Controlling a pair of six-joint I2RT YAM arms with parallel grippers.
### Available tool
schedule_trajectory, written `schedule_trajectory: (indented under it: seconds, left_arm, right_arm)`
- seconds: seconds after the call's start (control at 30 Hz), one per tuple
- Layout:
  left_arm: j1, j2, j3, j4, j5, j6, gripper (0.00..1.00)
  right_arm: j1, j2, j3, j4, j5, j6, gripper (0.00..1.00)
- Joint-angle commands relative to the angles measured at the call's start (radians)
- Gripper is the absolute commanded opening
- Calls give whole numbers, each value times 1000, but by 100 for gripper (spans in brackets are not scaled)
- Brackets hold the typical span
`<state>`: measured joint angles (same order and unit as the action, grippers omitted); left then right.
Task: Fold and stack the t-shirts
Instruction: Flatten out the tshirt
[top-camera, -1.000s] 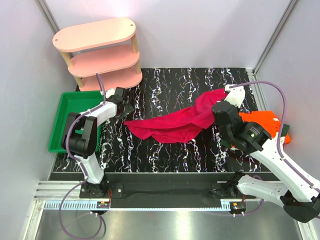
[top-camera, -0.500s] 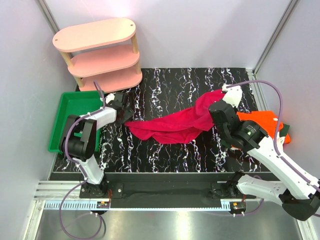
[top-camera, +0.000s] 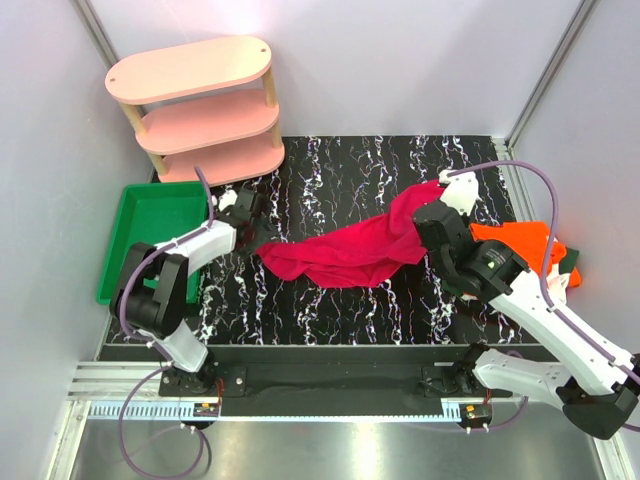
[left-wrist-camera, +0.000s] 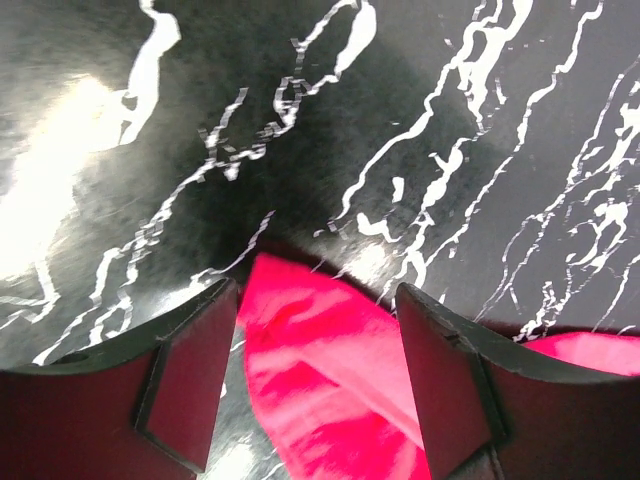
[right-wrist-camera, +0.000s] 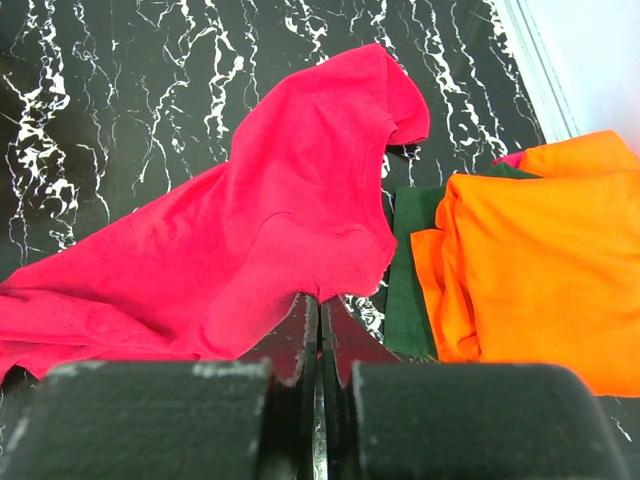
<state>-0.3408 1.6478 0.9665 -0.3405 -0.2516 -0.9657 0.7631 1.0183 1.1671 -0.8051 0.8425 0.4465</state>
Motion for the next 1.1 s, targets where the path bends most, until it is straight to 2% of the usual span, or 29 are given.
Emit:
schedule_trajectory:
  seconds: [0.0, 0.4, 0.53, 0.8, 1.07]
  left_arm:
    - [3, -51, 37, -75, -57, 12, 69]
    - [3, -31, 17, -92, -71, 10, 65]
    - [3, -2, 18, -81, -64, 10, 54]
    - [3, 50, 23, -69, -61, 10, 53]
    - [3, 44, 17, -68, -67, 12, 47]
  right_arm:
    - [-10, 6, -12, 57, -6, 14, 0]
    - [-25, 16, -24, 92, -37, -3, 0]
    - [-31, 12, -29, 92, -45, -6, 0]
    - [-47, 5, -30, 95, -52, -19, 0]
    - [-56, 8, -40, 101, -66, -22, 0]
